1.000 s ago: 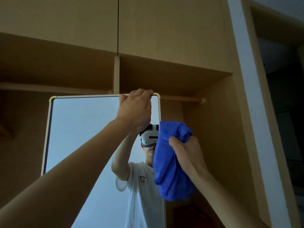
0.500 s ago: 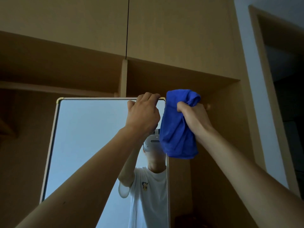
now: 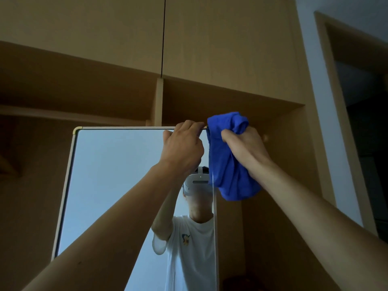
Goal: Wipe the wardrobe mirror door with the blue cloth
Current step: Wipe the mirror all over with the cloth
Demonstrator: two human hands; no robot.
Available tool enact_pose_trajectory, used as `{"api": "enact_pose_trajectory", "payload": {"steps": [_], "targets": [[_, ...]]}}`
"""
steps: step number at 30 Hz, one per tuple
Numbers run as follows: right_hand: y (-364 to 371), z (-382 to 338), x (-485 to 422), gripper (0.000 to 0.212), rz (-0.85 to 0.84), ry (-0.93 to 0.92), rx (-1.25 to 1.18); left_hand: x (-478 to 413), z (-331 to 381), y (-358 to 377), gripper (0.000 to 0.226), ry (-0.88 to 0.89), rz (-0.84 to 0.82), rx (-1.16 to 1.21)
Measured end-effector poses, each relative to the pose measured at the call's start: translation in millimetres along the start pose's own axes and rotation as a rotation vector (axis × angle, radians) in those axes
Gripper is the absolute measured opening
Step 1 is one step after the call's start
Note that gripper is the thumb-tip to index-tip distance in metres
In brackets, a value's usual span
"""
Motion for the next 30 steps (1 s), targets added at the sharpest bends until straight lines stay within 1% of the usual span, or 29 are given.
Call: {"api": "enact_pose_trajectory", "payload": {"steps": [2,4,7,9,10,12,14,16,18,20,23,25,27,30], "targets": [[-4,-21,-11,0.032,0.028,-0.048,0.193,1,1,-1,0.049,0.005,-0.007,0.003],[-5,-37,-22,0.031,0.0,-0.068,0.325,2,2,-1,0.05,0.029,-0.027,-0.006],[-7,-46,-35,0.032,-0.112,-0.023,0.349,3,-1,-2,0.048,0.079,-0.062,-0.042],[-7,-45,-38,0.033,-0.187,0.006,0.325,3,-18,-6,0.046,0.05,-0.049,-0.054],[-6,-44,-39,0.032,-0.209,0.009,0.328,3,-31,-12,0.046,0.018,-0.015,-0.062],[-6,-43,-41,0.031,-0.212,0.008,0.363,7,-63,-30,0.042,-0.036,0.141,-0.126],[-6,-45,-43,0.029,-0.19,0.001,0.424,15,-95,-47,0.03,-0.075,0.285,-0.233],[-5,-51,-45,0.029,-0.169,-0.005,0.494,19,-122,-54,0.022,-0.101,0.32,-0.293],[0,-58,-48,0.029,-0.164,-0.016,0.568,22,-133,-56,0.021,-0.092,0.31,-0.311],[8,-65,-50,0.028,-0.175,-0.038,0.646,23,-134,-60,0.022,-0.065,0.293,-0.281],[23,-74,-52,0.025,-0.188,-0.057,0.742,21,-131,-64,0.031,-0.051,0.209,-0.2],[35,-78,-52,0.025,-0.197,-0.06,0.747,20,-129,-66,0.039,-0.039,0.126,-0.139],[53,-83,-50,0.027,-0.214,-0.082,0.695,21,-126,-69,0.042,-0.044,0.065,-0.103],[87,-94,-47,0.026,-0.23,-0.149,0.632,20,-118,-72,0.042,-0.052,0.008,-0.165]]}}
Point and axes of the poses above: each hand's wrist, its own x-axis away from the middle knuckle, its own y-axis out of the palm, z = x × y, the point moved 9 cm from there along -x, towards the middle knuckle, and after that the axes turned 9 degrees about -z, right-handed, at the moved point
